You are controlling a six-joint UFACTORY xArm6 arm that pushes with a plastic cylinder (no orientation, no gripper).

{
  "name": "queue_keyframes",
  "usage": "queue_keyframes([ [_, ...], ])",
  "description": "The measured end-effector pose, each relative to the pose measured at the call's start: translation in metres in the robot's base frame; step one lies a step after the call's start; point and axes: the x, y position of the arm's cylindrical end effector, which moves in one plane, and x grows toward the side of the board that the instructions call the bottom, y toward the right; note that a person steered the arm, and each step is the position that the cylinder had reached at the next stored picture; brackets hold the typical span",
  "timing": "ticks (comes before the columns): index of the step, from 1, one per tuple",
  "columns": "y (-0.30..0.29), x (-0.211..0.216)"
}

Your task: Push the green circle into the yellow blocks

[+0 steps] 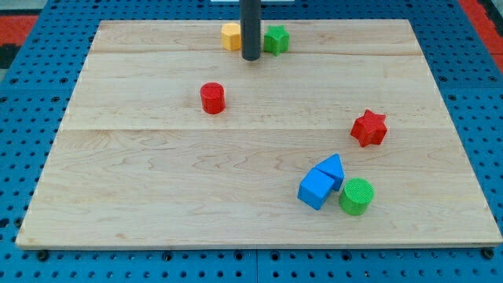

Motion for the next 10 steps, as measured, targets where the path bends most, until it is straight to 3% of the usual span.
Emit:
queue_keyframes([
  [1,0.052,0.091],
  [3,0.106,0.149],
  [4,0.106,0.147],
  [5,0.133,0.175],
  [7,0.158,0.282],
  [8,0.159,0.296],
  [10,0.077,0.267],
])
